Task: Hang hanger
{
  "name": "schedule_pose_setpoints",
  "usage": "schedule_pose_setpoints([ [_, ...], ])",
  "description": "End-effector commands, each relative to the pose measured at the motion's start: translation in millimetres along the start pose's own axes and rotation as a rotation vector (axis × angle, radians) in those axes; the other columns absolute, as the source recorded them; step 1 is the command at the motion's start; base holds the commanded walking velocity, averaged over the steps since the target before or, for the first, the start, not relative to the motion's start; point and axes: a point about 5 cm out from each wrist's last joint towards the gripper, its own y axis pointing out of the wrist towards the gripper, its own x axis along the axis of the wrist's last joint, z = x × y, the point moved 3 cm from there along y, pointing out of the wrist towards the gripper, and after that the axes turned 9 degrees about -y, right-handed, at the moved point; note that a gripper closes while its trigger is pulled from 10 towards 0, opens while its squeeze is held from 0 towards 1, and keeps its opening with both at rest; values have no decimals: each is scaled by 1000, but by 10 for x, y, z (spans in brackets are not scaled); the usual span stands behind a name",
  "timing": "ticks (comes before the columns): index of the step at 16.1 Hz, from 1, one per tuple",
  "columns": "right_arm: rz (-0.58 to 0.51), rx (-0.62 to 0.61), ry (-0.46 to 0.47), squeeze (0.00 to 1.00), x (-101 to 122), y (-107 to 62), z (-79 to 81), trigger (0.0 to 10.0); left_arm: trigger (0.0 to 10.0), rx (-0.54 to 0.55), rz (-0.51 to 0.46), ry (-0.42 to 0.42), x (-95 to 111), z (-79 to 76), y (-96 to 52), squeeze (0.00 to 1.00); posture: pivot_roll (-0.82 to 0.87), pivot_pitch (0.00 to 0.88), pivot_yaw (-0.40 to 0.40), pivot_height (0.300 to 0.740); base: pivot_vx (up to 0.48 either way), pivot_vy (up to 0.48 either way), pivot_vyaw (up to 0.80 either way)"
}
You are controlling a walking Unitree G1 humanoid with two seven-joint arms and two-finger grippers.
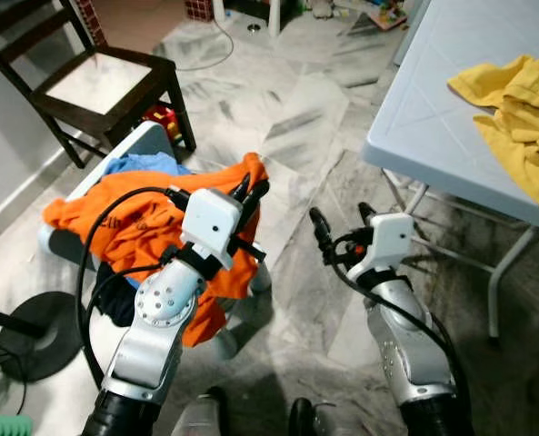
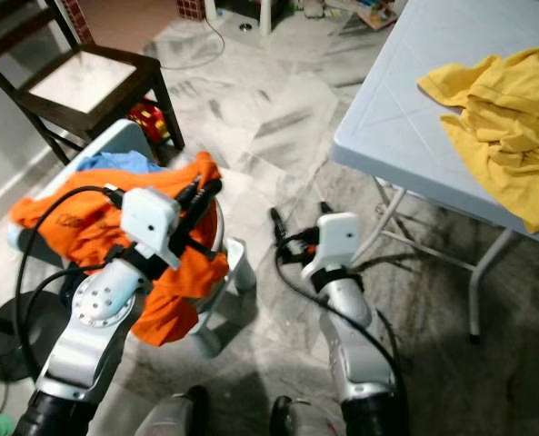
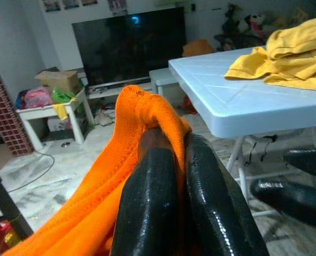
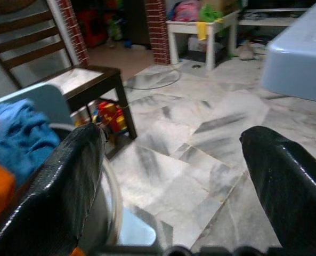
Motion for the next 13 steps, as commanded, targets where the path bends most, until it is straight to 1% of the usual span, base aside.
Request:
schedule_pose_setpoints([
  [1, 25, -50, 18, 0, -59, -10, -94, 10000, 8706, -1, 32, -5, -61, 8, 10, 0, 68, 168, 20, 740, 0, 0, 0],
  [2, 32, -70, 24, 0, -67, -9, -136, 10000, 10000, 14, 51, -12, -103, 32, 10, 0, 65, 162, 23, 740, 0, 0, 0],
  [3, 40, -92, 32, 0, -82, -13, -187, 10000, 10000, 33, 80, -30, -172, 51, 6, 0, 62, 152, 28, 740, 0, 0, -519],
  [4, 55, -125, 40, 0, -114, -31, -262, 10000, 10000, 71, 121, -59, -285, 81, -14, 0, 60, 148, 30, 740, 0, 0, -800],
  [5, 66, -149, 42, 0, -149, -55, -312, 10000, 10000, 103, 180, -81, -464, 105, -70, 0, 57, 137, 26, 740, 0, 0, 0],
  [6, 67, -153, 40, 0, -154, -58, -319, 10000, 10000, 101, 201, -85, -536, 105, -102, 0, 55, 133, 27, 740, 0, 0, 0],
  [7, 66, -154, 40, 0, -155, -58, -319, 10000, 10000, 93, 208, -90, -558, 99, -113, 0, 55, 133, 27, 740, 0, 0, 0],
  [8, 65, -164, 48, 0, -178, -51, -313, 10000, 10000, 140, 273, -151, -775, 155, -229, 0, 62, 110, 39, 740, 0, 0, -800],
  [11, 55, -178, 46, 0, -183, -19, -305, 10000, 10000, 154, 305, -159, -881, 202, -272, 0, 66, 82, 57, 740, 0, 0, 0],
  [13, 51, -190, 50, 0, -185, 9, -301, 10000, 10000, 154, 303, -172, -909, 236, -228, 0, 60, 65, 64, 740, 0, 0, 0],
])
